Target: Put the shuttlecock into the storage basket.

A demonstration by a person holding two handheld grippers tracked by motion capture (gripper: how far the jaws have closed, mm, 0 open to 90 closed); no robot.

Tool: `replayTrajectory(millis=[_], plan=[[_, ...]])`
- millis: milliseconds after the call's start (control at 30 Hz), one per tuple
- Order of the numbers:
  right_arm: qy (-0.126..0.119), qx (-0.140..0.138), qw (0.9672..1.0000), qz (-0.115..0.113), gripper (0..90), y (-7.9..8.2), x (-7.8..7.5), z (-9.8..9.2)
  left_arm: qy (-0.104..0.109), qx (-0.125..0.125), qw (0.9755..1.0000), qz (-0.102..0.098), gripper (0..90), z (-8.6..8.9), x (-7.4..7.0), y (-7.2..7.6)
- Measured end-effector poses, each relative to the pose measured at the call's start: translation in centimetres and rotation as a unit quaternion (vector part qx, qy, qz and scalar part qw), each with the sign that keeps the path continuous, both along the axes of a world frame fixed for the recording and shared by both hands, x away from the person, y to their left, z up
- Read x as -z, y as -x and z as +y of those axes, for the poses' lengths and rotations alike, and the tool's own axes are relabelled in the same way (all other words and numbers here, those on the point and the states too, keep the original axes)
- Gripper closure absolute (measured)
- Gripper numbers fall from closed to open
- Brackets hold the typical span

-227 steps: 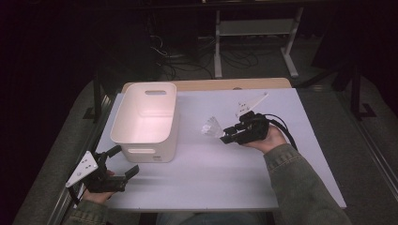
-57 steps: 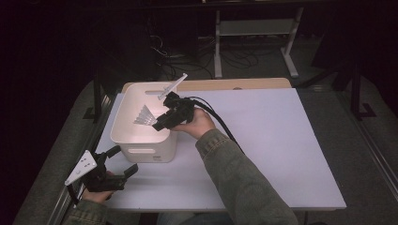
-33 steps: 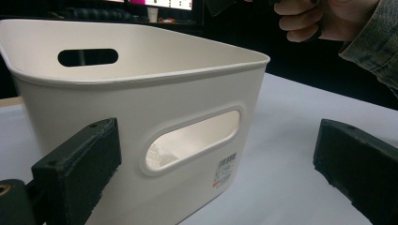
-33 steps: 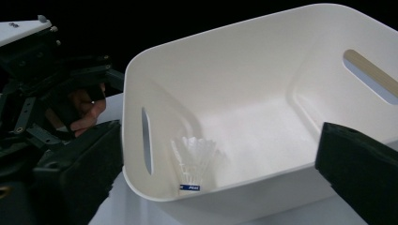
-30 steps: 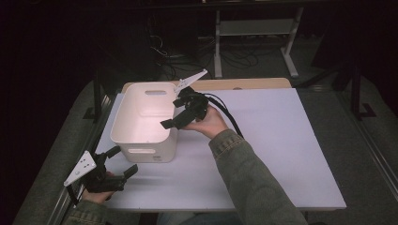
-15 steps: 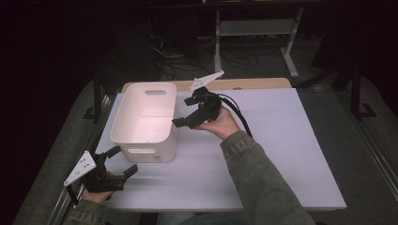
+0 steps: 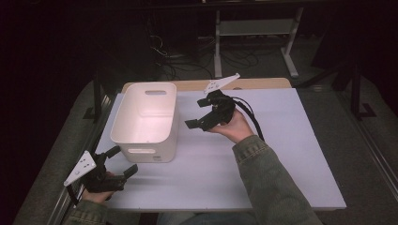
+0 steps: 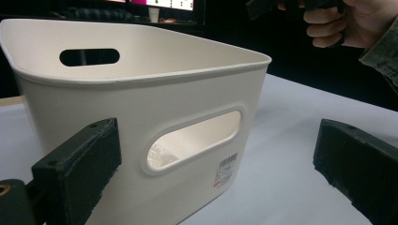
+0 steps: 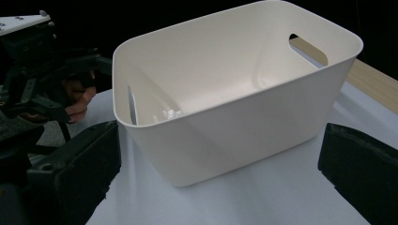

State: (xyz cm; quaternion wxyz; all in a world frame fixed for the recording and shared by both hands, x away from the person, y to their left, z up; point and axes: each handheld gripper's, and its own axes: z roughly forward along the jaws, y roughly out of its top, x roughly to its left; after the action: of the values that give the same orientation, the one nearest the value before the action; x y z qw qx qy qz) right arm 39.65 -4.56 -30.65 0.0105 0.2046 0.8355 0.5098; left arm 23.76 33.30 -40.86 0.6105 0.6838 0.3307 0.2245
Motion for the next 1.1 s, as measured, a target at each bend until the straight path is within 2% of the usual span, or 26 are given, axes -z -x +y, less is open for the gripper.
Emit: replayTrajectory(millis=[200, 333, 467, 633, 700, 733, 867, 1100], plan=[[-0.002, 0.005, 1.0, -0.001, 0.0, 0.4, 0.2, -1.0, 0.004, -0.003, 1.0, 0.0, 0.8, 0.0, 0.0, 0.0], [0.003, 0.006, 1.0, -0.006, 0.0, 0.7, 0.2, -1.7, -0.002, -0.004, 1.0, 0.002, 0.8, 0.0, 0.0, 0.0], [-0.003, 0.004, 0.9999, -0.011, 0.0, 1.2, 0.3, -2.2, -0.006, -0.005, 1.0, 0.002, 0.8, 0.1, -0.1, 0.0], [0.001, 0.014, 0.9997, -0.019, 0.0, 1.9, 0.5, -3.2, -0.001, -0.004, 1.0, 0.0, 0.8, 0.0, -0.1, 0.1], [-0.003, 0.018, 0.9996, -0.02, 0.0, 2.0, 0.5, -3.5, -0.004, -0.004, 1.0, -0.001, 0.8, 0.1, 0.0, 0.1], [-0.014, 0.032, 0.9991, -0.025, 0.0, 2.0, 0.5, -4.1, -0.003, -0.004, 1.0, -0.001, 0.8, 0.1, -0.1, 0.1], [-0.026, 0.036, 0.9988, -0.019, 0.0, 2.1, 0.7, -4.9, -0.004, -0.004, 1.0, -0.002, 0.8, 0.1, 0.0, 0.0], [-0.031, 0.044, 0.9983, -0.022, 0.0, 2.4, 1.0, -6.2, 0.001, -0.007, 1.0, -0.001, 0.8, 0.0, -0.1, 0.1]])
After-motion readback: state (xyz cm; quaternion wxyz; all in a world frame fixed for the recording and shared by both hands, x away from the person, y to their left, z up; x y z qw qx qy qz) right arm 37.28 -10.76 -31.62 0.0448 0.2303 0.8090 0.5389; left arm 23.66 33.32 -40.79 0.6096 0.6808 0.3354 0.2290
